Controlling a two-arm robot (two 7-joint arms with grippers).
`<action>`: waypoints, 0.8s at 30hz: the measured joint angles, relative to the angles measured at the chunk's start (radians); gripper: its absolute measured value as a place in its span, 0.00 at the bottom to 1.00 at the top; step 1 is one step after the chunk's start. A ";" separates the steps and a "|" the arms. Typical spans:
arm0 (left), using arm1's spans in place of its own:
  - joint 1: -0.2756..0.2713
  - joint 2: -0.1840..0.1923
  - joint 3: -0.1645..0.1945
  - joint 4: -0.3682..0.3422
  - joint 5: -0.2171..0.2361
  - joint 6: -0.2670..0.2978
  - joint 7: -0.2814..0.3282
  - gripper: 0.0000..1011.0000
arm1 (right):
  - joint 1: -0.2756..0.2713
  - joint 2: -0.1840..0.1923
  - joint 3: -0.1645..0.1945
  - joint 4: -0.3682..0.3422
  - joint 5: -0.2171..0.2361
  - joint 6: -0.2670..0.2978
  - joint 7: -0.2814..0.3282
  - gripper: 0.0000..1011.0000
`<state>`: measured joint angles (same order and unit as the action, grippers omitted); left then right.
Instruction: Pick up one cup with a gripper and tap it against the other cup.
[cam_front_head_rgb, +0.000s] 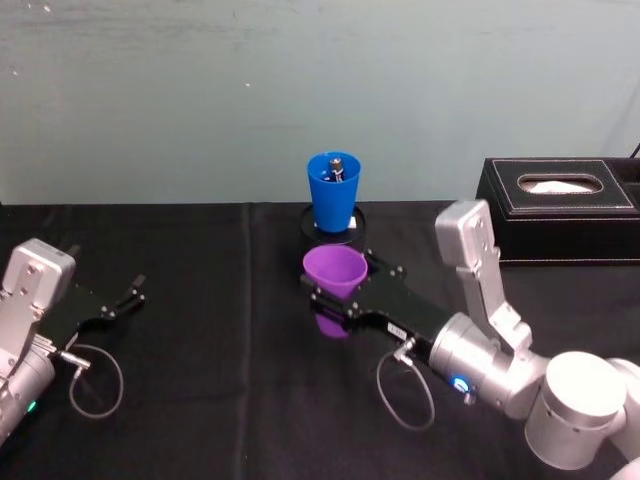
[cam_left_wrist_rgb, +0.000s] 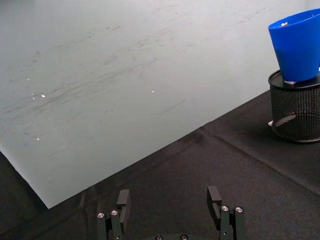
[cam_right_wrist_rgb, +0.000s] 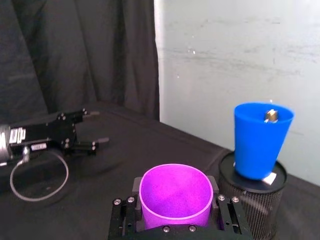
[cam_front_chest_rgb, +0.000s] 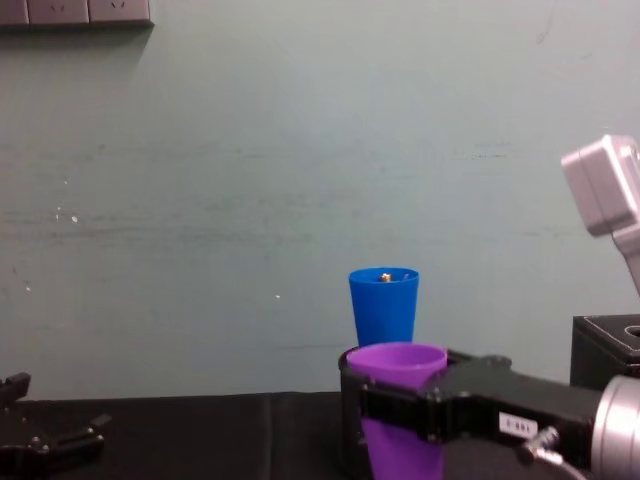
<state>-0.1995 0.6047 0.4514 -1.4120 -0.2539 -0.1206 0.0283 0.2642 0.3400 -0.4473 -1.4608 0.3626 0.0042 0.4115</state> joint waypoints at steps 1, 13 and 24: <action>0.000 0.000 0.000 0.000 0.000 0.000 0.000 0.99 | -0.005 0.000 0.000 0.001 -0.002 -0.004 -0.001 0.73; 0.000 0.000 0.000 0.000 0.000 0.000 0.000 0.99 | -0.042 -0.037 0.006 0.096 -0.031 -0.103 0.006 0.73; 0.000 0.000 0.000 0.000 0.000 0.000 0.000 0.99 | -0.040 -0.084 0.038 0.194 -0.024 -0.181 0.016 0.73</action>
<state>-0.1995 0.6047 0.4514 -1.4120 -0.2539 -0.1205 0.0283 0.2247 0.2563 -0.4090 -1.2669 0.3390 -0.1769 0.4276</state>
